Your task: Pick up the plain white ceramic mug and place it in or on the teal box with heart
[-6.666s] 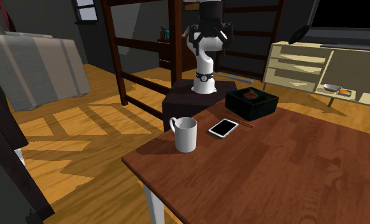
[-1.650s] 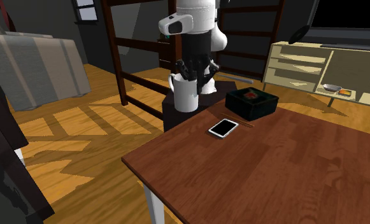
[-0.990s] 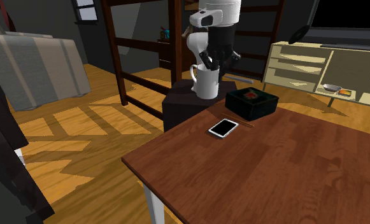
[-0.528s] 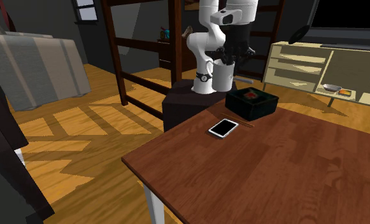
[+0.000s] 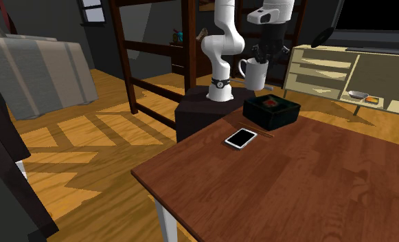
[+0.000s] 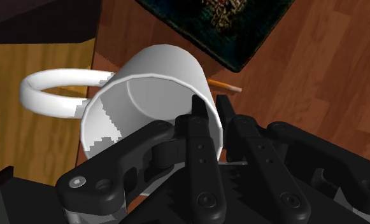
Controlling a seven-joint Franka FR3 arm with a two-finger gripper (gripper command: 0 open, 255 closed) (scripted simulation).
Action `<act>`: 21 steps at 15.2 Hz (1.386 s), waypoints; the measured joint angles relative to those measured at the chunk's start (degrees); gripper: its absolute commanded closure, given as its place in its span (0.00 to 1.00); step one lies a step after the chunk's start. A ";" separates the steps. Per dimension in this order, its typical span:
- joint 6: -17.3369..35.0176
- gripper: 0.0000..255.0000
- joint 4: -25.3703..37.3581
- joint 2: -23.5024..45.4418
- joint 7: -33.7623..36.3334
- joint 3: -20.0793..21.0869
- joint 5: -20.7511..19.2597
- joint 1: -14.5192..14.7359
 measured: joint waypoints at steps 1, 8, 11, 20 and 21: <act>0.16 1.00 -1.25 -1.21 1.03 0.67 0.54 0.63; 0.71 1.00 -8.77 -9.26 7.78 5.31 4.82 5.00; 0.74 1.00 -10.58 -11.56 10.59 7.32 6.56 6.79; 7.30 1.00 -15.51 -9.99 11.05 8.66 7.31 7.40; 8.14 1.00 -15.97 -9.61 10.97 8.74 7.29 7.38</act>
